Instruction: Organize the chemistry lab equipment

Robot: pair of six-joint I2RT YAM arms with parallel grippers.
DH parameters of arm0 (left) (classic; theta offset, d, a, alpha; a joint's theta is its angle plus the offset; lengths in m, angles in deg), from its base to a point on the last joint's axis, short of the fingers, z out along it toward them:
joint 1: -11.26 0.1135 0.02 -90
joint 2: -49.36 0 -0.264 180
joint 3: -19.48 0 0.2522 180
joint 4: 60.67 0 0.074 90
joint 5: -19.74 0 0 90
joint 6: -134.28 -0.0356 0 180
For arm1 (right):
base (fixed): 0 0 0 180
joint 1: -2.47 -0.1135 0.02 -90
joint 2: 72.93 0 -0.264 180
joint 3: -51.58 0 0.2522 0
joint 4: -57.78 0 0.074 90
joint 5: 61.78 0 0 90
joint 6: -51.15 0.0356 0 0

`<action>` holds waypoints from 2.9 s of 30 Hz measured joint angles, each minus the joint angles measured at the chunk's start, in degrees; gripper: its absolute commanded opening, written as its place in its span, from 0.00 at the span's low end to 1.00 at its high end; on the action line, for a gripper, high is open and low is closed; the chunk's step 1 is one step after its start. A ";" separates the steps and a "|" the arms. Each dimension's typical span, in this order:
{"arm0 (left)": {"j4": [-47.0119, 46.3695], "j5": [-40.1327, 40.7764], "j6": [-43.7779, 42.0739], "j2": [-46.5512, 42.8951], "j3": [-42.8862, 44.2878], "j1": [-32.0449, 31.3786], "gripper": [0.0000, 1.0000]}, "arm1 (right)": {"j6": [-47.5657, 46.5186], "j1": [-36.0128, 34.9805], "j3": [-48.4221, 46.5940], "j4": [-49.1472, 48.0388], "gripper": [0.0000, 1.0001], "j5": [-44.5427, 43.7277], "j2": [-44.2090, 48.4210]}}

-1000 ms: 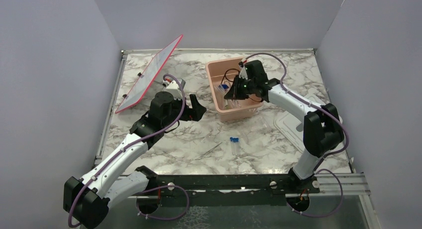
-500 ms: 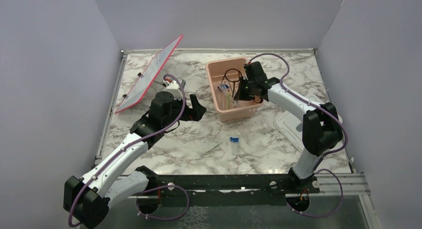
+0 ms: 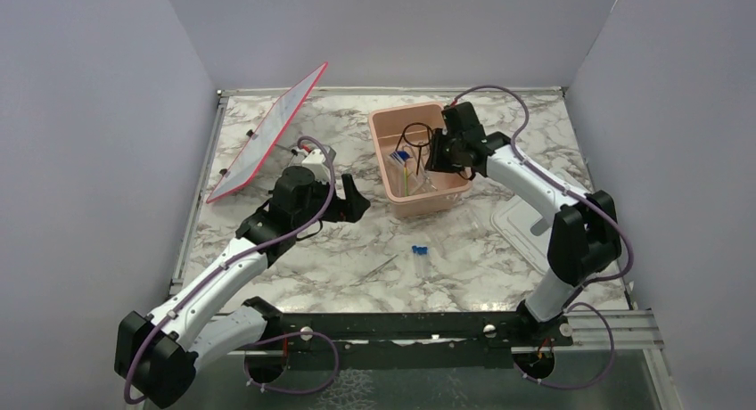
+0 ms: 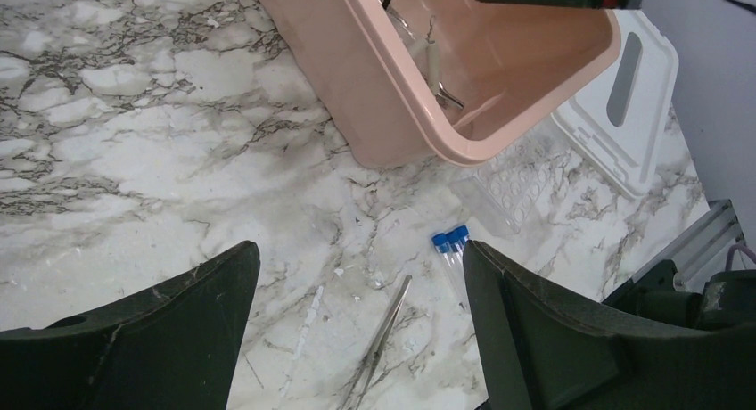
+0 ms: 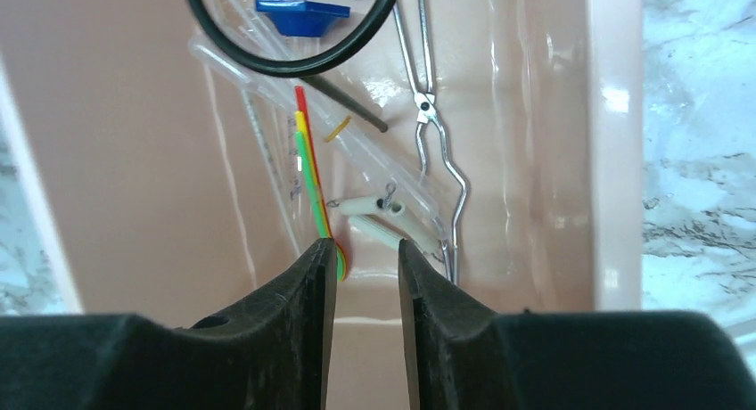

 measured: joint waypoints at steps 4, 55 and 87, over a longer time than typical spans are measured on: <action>0.35 -1.01 0.74 0.72 -0.72 -0.13 0.79 | -0.42 0.00 0.22 0.55 0.39 0.96 4.66; 15.65 8.28 -2.95 25.88 6.45 -26.43 0.00 | 6.75 -0.02 31.50 -7.02 0.39 9.77 42.23; 9.20 31.91 6.45 38.97 45.05 -15.04 0.00 | 10.10 -0.02 31.58 -6.47 0.40 4.79 50.47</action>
